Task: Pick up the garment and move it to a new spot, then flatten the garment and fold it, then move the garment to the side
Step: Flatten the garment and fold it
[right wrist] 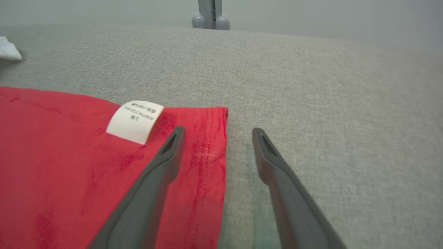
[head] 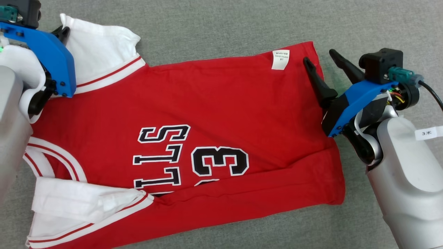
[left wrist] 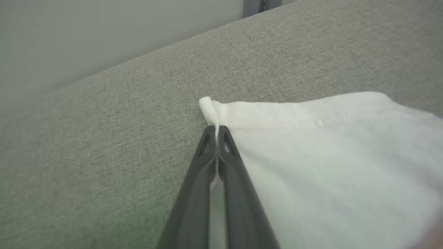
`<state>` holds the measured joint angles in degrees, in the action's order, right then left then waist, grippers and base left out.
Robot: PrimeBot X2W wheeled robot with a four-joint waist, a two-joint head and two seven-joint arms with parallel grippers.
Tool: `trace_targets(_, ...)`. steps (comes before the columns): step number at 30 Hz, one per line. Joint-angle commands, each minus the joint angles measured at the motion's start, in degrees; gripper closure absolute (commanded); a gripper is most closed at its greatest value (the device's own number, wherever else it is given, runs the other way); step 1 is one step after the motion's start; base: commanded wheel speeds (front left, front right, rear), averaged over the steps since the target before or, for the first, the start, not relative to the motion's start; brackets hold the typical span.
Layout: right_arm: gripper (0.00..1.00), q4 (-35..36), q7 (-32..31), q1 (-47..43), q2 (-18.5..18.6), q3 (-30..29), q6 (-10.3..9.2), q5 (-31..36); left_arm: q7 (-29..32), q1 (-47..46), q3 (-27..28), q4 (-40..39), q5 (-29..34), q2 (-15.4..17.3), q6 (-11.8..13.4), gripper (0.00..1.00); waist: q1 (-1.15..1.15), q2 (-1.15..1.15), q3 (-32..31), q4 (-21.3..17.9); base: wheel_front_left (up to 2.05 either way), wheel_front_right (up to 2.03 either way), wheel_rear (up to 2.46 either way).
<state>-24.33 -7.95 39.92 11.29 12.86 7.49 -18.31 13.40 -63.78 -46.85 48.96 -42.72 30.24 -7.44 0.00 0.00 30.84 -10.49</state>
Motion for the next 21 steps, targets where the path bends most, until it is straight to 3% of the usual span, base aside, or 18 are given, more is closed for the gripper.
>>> trace_targets(1, 0.00, -0.10, -0.31, 0.74, 0.34, 0.14, 0.01, -0.39, -0.48, -1.13, -0.44, 0.37, -0.20, -0.29, 0.01, 1.00, 0.00, 0.00, 0.08, 0.33, 0.00, 0.00, 0.00)
trace_targets(9, 0.00, -2.89, -2.95, 2.63, 1.15, 1.52, 0.01, -0.19, -4.56, -3.26, -3.06, 0.70, -1.41, -2.30, 0.01, 1.00, 0.00, 0.00, 0.59, 2.75, 0.00, 0.00, 0.00)
trace_targets(11, 0.55, -4.22, -3.98, 2.90, 1.25, 1.89, 0.02, 0.20, -5.60, -3.71, -3.72, 0.84, -1.47, -2.86, 0.01, 1.00, 0.00, 0.00, 0.57, 3.28, 0.00, 0.00, 0.00)
trace_targets(12, 1.00, -4.47, -4.02, 3.17, 1.29, 1.81, 0.02, 0.47, -6.06, -3.83, -4.15, 0.87, -1.53, -2.95, 0.01, 1.00, 0.00, 0.00, 0.53, 3.51, 0.00, 0.00, 0.00)
trace_targets(21, 1.00, -4.79, 0.35, 2.14, 1.66, -0.81, 0.01, 2.15, -12.62, -3.12, -5.33, 1.29, -2.50, -3.74, 0.01, 1.00, 0.00, 0.00, -2.16, 5.14, 0.00, 0.00, 0.00)
